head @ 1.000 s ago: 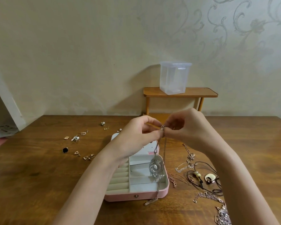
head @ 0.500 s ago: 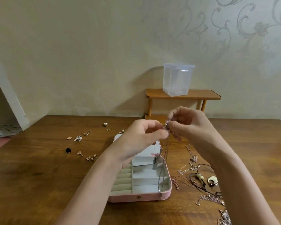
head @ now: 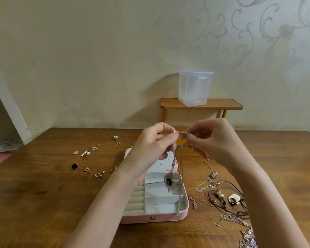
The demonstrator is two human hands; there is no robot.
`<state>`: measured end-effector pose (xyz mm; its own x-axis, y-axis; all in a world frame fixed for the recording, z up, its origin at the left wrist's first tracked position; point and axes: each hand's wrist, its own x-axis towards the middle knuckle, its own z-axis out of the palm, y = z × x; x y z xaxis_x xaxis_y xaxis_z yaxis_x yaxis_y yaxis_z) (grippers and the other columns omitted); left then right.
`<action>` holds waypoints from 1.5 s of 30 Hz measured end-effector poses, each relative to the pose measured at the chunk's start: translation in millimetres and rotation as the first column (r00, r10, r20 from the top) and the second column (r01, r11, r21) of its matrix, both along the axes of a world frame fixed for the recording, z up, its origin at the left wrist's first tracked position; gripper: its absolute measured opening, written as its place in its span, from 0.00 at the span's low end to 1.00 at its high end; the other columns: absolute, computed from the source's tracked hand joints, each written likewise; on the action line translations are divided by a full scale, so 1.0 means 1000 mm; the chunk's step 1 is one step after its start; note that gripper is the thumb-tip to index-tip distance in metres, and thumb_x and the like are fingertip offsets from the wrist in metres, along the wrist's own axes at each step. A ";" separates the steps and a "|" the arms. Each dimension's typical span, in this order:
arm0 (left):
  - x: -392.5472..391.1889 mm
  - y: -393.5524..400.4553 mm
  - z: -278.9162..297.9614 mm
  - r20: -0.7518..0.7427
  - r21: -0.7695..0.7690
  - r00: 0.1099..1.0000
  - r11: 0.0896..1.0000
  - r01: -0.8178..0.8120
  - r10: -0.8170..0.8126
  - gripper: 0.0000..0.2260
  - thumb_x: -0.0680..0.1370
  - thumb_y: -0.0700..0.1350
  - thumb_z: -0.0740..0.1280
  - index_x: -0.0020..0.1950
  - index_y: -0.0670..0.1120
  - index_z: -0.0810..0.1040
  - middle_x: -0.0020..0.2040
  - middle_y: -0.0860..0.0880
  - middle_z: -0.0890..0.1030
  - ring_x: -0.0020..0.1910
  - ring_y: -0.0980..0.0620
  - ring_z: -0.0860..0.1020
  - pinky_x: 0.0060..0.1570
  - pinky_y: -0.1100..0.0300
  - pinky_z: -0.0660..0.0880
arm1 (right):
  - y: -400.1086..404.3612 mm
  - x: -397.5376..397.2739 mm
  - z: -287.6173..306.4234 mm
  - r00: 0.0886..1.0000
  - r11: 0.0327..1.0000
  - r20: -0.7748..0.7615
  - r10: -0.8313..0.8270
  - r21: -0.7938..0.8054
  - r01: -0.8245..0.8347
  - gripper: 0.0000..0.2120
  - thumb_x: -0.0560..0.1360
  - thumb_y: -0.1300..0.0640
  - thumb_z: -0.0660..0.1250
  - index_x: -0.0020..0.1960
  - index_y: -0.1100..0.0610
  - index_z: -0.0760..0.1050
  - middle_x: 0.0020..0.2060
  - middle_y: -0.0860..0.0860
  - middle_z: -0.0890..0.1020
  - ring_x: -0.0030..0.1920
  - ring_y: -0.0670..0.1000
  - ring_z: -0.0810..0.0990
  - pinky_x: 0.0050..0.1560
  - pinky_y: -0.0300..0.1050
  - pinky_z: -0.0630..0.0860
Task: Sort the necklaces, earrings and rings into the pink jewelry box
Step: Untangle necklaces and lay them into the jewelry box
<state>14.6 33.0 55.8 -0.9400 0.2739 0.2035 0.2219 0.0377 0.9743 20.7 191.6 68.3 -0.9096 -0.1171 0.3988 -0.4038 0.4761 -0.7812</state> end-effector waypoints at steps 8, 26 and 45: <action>-0.002 -0.003 0.006 0.012 0.181 1.000 0.984 0.002 -0.004 0.07 0.76 0.40 0.63 0.38 0.45 0.74 0.25 0.52 0.70 0.32 0.57 0.73 0.38 0.68 0.70 | 0.004 0.005 0.006 0.979 0.960 0.061 0.196 -0.217 -0.179 0.06 0.66 0.60 0.71 0.40 0.62 0.80 0.29 0.56 0.82 0.27 0.50 0.76 0.24 0.36 0.72; 0.004 -0.001 0.005 -0.062 -0.047 0.996 0.996 -0.074 0.071 0.04 0.76 0.41 0.66 0.42 0.44 0.76 0.35 0.49 0.78 0.25 0.56 0.73 0.21 0.68 0.61 | 0.003 0.005 0.008 0.996 0.926 -0.018 0.092 -0.367 -0.092 0.04 0.71 0.68 0.68 0.40 0.61 0.79 0.31 0.52 0.82 0.33 0.47 0.80 0.31 0.35 0.75; 0.006 -0.001 0.007 -0.002 0.038 0.999 0.999 -0.036 0.037 0.03 0.72 0.41 0.70 0.39 0.48 0.80 0.32 0.53 0.79 0.22 0.58 0.71 0.18 0.70 0.59 | 0.005 0.005 0.008 0.985 0.912 0.035 0.171 -0.385 -0.145 0.05 0.68 0.64 0.69 0.44 0.60 0.76 0.30 0.50 0.80 0.30 0.48 0.75 0.30 0.36 0.73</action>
